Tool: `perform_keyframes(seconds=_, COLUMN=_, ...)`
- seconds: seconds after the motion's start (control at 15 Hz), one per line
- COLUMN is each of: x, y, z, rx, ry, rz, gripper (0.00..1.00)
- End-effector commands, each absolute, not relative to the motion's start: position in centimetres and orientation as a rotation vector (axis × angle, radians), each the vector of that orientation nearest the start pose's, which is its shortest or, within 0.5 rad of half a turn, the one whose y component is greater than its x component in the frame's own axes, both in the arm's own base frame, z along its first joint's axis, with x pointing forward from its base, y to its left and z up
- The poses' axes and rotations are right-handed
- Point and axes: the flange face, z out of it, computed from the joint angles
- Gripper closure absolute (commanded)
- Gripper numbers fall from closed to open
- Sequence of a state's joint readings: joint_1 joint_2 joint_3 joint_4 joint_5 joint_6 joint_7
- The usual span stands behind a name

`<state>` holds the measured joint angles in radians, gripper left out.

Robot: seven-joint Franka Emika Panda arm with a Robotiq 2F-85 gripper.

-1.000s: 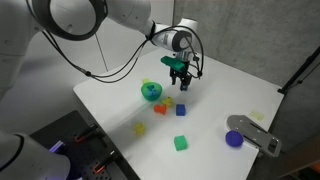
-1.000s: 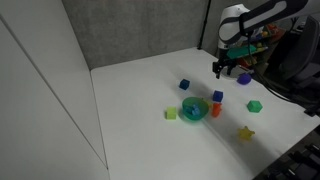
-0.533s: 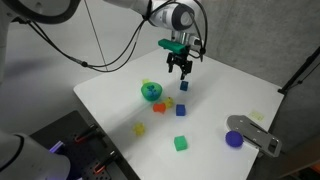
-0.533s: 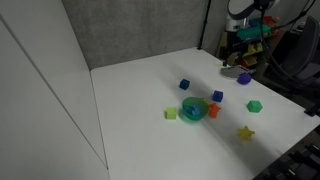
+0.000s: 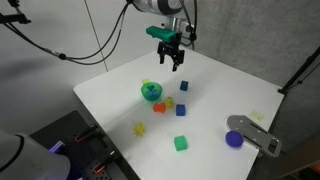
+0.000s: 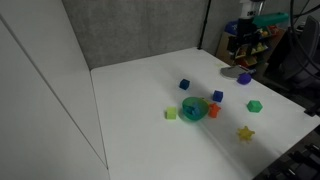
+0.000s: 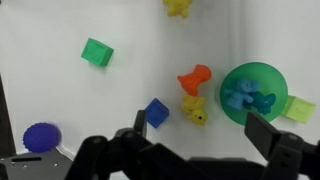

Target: Remove the orange toy from the green bowl and put it on the table

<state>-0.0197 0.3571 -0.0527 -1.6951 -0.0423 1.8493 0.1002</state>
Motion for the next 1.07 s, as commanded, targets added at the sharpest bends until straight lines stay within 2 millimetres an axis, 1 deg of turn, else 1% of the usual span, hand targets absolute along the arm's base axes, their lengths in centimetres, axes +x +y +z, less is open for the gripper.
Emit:
perform_keyframes(seconds=0.0, x=59.4, y=-3.1, z=39.2, rx=-3.158, ry=0.195, rz=0.219, gripper=0.00)
perform_keyframes(seconds=0.4, x=55.7, y=0.0, z=41.6, rx=-3.166, ry=0.144, rz=0.031, gripper=0.00)
perform_keyframes(seconds=0.67, x=54.0, y=1.0, z=42.5, rx=-3.166, ry=0.118, rz=-0.029, gripper=0.00)
perform_keyframes(seconds=0.8, x=53.4, y=1.0, z=42.5, rx=-3.169, ry=0.108, rz=-0.025, gripper=0.00)
perform_keyframes(seconds=0.87, x=54.6, y=0.9, z=42.2, rx=-3.173, ry=0.101, rz=0.000, gripper=0.00)
perform_keyframes(seconds=1.0, x=54.0, y=1.0, z=42.1, rx=-3.173, ry=0.099, rz=0.005, gripper=0.00)
